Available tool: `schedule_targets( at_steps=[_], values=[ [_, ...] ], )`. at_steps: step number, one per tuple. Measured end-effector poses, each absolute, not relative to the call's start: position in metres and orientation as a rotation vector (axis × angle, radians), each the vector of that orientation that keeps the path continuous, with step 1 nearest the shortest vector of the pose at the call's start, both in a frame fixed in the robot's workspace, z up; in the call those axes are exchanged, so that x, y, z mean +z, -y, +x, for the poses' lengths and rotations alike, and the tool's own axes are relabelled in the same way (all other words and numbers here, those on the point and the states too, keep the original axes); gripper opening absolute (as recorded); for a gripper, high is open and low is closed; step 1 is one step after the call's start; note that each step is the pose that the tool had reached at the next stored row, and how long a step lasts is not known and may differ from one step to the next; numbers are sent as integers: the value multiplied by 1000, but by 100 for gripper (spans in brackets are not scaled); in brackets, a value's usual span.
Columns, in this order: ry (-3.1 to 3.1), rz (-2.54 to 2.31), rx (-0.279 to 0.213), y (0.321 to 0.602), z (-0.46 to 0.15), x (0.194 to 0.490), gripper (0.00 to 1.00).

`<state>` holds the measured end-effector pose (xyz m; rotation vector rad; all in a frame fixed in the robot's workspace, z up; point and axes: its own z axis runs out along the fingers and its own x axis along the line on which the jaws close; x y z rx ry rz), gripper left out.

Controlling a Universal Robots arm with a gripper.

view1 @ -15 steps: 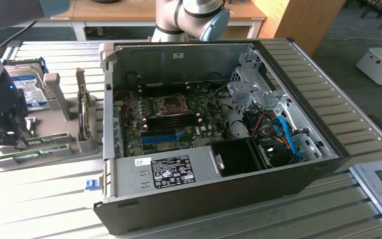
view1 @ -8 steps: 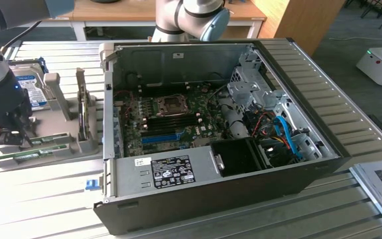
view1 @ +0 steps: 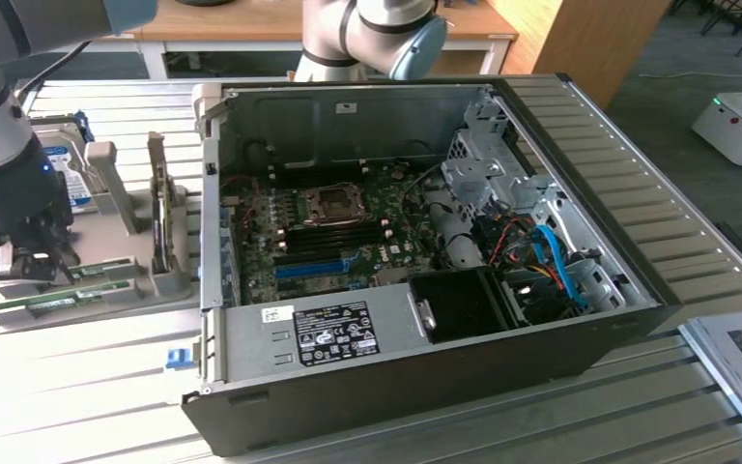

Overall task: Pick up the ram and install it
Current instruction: 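Pick up the ram and move it above insertion slot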

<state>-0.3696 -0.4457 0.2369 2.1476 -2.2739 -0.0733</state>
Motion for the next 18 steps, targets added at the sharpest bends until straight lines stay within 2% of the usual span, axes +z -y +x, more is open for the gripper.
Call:
schedule_targets(
  at_steps=[18],
  values=[
    [2274,2148,-73,446,-361,234,31]
  ],
)
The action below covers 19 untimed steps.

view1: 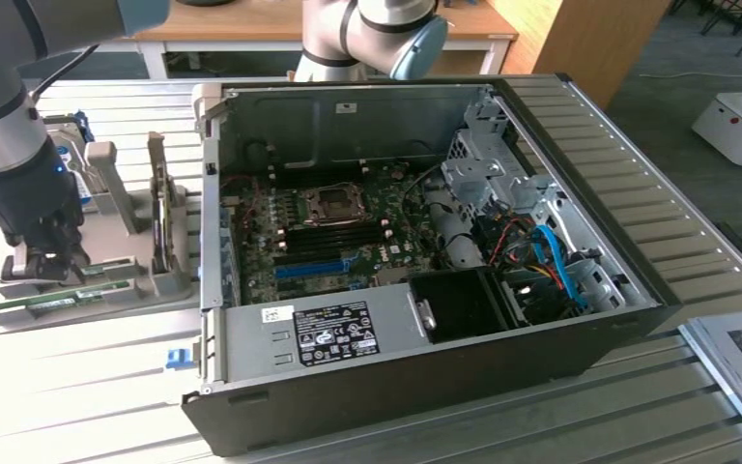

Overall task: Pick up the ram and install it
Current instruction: 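Pick up the ram and move it above insertion slot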

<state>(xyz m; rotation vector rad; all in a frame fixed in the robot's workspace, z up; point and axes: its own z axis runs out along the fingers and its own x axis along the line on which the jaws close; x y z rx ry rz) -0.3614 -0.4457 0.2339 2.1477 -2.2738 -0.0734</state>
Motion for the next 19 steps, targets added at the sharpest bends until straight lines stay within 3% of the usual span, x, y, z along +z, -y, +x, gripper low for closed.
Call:
schedule_targets(
  at_steps=[19],
  values=[
    [2274,2148,-73,446,-361,222,31]
  ],
)
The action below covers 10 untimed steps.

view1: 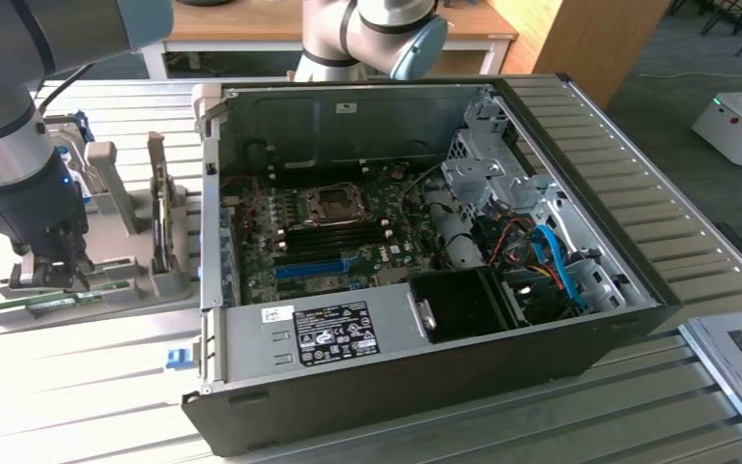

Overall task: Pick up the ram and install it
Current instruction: 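Pick up the ram and move it above insertion slot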

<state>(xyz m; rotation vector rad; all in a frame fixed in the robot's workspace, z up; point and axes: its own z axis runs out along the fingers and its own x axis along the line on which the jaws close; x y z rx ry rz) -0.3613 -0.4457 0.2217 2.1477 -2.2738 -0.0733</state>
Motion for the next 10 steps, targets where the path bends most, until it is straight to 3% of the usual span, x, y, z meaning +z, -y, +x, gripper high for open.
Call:
schedule_targets(
  at_steps=[10],
  values=[
    [2274,2148,-73,446,-361,222,30]
  ],
)
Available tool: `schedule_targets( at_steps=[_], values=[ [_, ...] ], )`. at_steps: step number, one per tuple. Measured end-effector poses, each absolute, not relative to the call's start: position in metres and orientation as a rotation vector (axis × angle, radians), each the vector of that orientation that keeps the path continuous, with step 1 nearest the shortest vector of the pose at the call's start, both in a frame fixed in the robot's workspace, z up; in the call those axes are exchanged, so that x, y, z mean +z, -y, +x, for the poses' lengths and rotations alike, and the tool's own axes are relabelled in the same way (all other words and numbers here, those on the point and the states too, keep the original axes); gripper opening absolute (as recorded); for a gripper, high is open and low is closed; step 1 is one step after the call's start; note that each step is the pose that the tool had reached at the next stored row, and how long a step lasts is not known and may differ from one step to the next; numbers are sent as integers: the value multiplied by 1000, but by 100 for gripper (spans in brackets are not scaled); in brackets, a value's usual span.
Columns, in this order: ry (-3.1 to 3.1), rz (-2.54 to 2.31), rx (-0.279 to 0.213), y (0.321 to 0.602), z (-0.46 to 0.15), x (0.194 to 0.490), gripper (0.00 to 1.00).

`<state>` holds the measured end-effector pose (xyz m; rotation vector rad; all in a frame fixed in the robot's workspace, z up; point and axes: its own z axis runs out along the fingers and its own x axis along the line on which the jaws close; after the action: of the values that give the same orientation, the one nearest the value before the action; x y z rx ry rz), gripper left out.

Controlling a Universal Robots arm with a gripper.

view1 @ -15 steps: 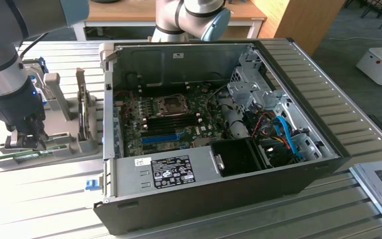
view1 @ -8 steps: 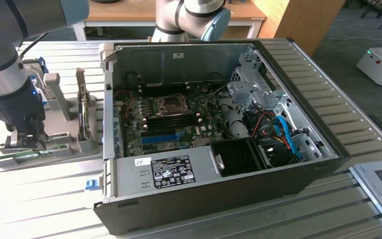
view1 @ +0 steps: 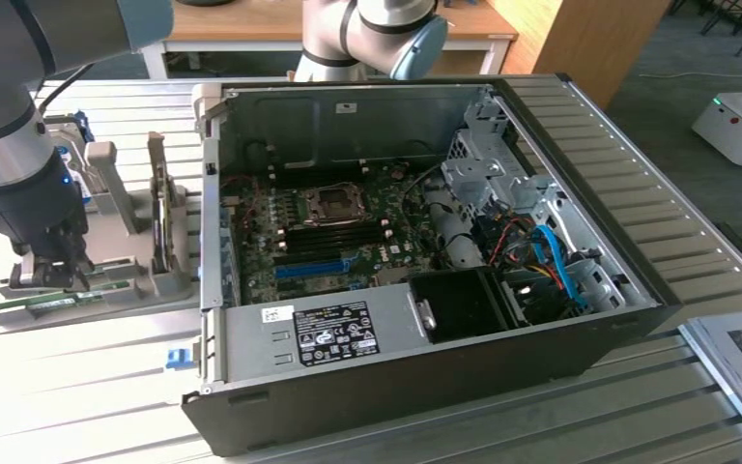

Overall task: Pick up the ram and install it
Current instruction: 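Pick up the ram and move it above insertion slot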

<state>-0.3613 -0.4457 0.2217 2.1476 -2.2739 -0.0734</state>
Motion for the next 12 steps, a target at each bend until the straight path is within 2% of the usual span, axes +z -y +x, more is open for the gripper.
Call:
schedule_targets(
  at_steps=[1,2,12],
  values=[
    [2274,2148,-73,446,-361,222,30],
    [2274,2148,-73,446,-361,222,23],
    [2233,2189,-73,446,-361,222,23]
  ],
)
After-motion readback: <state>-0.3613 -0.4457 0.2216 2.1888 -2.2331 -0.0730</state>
